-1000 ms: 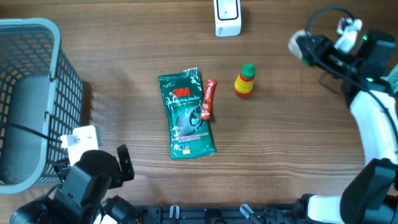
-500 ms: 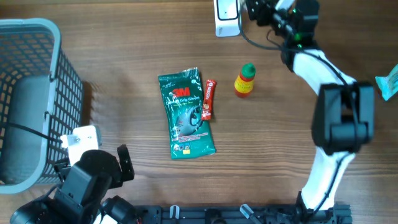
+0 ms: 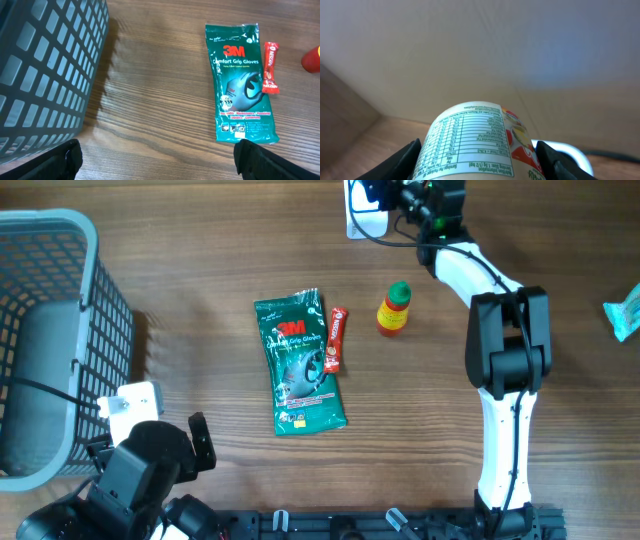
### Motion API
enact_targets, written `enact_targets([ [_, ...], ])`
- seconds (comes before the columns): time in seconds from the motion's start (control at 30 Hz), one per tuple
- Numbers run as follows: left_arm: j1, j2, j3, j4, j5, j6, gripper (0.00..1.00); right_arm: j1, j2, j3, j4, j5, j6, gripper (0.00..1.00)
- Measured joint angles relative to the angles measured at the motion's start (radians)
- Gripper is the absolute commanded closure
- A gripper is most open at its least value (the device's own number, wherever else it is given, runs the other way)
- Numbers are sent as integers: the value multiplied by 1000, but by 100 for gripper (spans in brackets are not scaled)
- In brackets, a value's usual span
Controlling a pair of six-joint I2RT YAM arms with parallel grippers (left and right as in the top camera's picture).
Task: Scan the item barcode
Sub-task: 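Hold the jar in front of the white scanner, then carry the jar to the right table edge and release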
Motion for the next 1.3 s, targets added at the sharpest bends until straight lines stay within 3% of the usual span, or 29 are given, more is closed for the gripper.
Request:
enact_targets([
  [0.23, 0, 0, 0, 0, 0, 0, 0, -37, -61, 3, -349, 97, -101, 43],
  [0.37, 0, 0, 0, 2, 0, 0, 0, -169, -335, 9, -717, 248, -208, 55],
  [0.47, 0, 0, 0, 1, 0, 0, 0, -293, -516, 24, -998, 375, -227, 55],
  [0.63, 0, 0, 0, 0, 0, 0, 0, -540, -557, 24, -1363, 513, -175, 54],
  [0.9, 0, 0, 0, 0, 0, 0, 0, -848, -410, -131, -1403, 536, -108, 50],
  [1.07, 0, 0, 0, 0, 0, 0, 0, -958, -291, -135, -1358, 543, -117, 46],
  [1.13, 0, 0, 0, 0, 0, 0, 0, -965, -242, -136, -1322, 543, -139, 35],
  [1.17, 0, 0, 0, 0, 0, 0, 0, -965, -237, -135, -1318, 545, -153, 15],
  [1.2, 0, 0, 0, 0, 0, 0, 0, -964, -237, -135, -1318, 545, -166, 0],
  [1.3, 0, 0, 0, 0, 0, 0, 0, -964, -238, -132, -1320, 546, -186, 0],
])
